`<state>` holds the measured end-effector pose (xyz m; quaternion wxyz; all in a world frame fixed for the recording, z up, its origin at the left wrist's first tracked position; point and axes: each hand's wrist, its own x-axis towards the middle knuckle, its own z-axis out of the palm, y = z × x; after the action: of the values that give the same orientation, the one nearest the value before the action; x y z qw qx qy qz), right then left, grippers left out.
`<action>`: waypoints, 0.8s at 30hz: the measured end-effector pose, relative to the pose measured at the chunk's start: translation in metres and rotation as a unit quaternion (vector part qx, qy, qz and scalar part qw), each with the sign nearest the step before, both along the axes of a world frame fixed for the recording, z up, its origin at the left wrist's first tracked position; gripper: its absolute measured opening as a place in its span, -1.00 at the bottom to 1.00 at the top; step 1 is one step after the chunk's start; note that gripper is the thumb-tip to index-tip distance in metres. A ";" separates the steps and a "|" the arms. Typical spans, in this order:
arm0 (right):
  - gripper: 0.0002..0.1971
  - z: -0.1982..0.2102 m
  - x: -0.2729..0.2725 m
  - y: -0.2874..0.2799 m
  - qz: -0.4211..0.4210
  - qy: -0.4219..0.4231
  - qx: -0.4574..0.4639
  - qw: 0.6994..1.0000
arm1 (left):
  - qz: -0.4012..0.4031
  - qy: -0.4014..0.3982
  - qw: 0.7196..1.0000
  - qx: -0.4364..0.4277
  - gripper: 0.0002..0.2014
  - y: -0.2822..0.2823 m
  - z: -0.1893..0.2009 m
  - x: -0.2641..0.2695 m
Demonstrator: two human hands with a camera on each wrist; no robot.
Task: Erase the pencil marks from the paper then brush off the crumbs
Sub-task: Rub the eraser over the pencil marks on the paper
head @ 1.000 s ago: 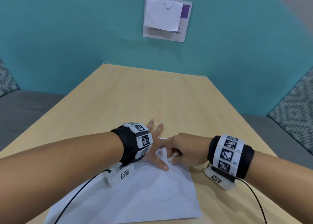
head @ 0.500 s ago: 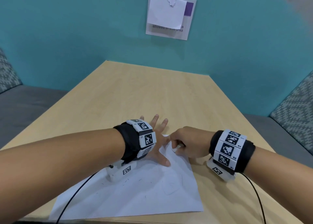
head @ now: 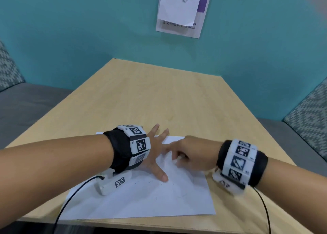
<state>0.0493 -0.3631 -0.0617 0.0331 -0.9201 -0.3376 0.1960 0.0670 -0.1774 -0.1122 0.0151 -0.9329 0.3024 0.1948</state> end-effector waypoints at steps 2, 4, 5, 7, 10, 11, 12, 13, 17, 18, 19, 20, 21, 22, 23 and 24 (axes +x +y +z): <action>-0.87 0.005 0.012 -0.006 -0.041 -0.019 -0.008 0.999 | 0.005 0.003 1.000 0.009 0.15 -0.002 0.001 0.000; -0.90 0.003 0.006 0.001 -0.017 -0.016 -0.005 1.000 | 0.007 0.002 1.000 0.018 0.13 -0.002 0.003 -0.001; -0.94 0.001 -0.003 0.007 0.011 -0.003 -0.001 1.000 | 0.006 0.003 1.000 0.016 0.11 -0.002 0.004 -0.001; -0.96 -0.002 -0.012 0.013 0.039 0.013 -0.002 0.999 | 0.005 0.003 1.000 0.010 0.08 -0.002 0.005 -0.001; -0.94 0.004 0.011 0.003 -0.016 -0.038 -0.017 0.999 | 0.008 0.007 1.000 0.023 0.10 -0.001 0.003 -0.002; -0.93 0.003 0.015 0.000 -0.024 -0.044 -0.011 0.999 | 0.009 0.007 1.000 0.025 0.11 -0.002 0.003 -0.002; -0.93 0.001 0.013 0.000 -0.019 -0.044 -0.007 0.999 | 0.009 0.006 1.000 0.027 0.10 -0.003 0.005 -0.003; -0.91 -0.002 0.009 0.004 0.000 -0.038 -0.007 0.999 | 0.009 0.006 1.000 0.027 0.06 -0.003 0.007 -0.003; -0.86 -0.004 -0.002 0.010 0.026 -0.015 -0.020 0.999 | 0.007 0.009 1.000 0.018 0.01 -0.003 0.006 -0.003; -0.86 0.000 0.005 0.007 0.002 -0.023 -0.023 0.999 | 0.008 0.005 1.000 0.015 0.05 -0.003 0.003 -0.002; -0.85 0.004 0.009 0.004 -0.013 -0.029 -0.023 0.999 | 0.010 0.001 1.000 0.013 0.08 -0.002 0.000 -0.001; -0.85 0.005 0.008 0.004 -0.012 -0.031 -0.024 0.999 | 0.013 -0.001 1.000 0.012 0.10 -0.001 -0.002 0.000; -0.85 0.004 0.003 0.006 -0.001 -0.025 -0.026 0.999 | 0.016 0.000 1.000 0.013 0.11 0.000 -0.002 0.001; -0.85 0.001 -0.005 0.009 0.019 -0.013 -0.025 0.999 | 0.016 0.003 1.000 0.014 0.12 0.000 -0.002 0.001; -0.84 0.000 -0.017 0.013 0.041 0.004 -0.024 0.999 | 0.014 0.003 1.000 0.015 0.14 -0.001 -0.002 0.000; -0.83 -0.002 -0.025 0.016 0.056 0.021 -0.023 0.998 | 0.011 0.000 1.000 0.017 0.16 -0.001 -0.002 0.001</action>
<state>0.0242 -0.3475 -0.0636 0.0082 -0.8960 -0.3833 0.2242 0.0680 -0.1784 -0.1140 0.0288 -0.9358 0.2885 0.2005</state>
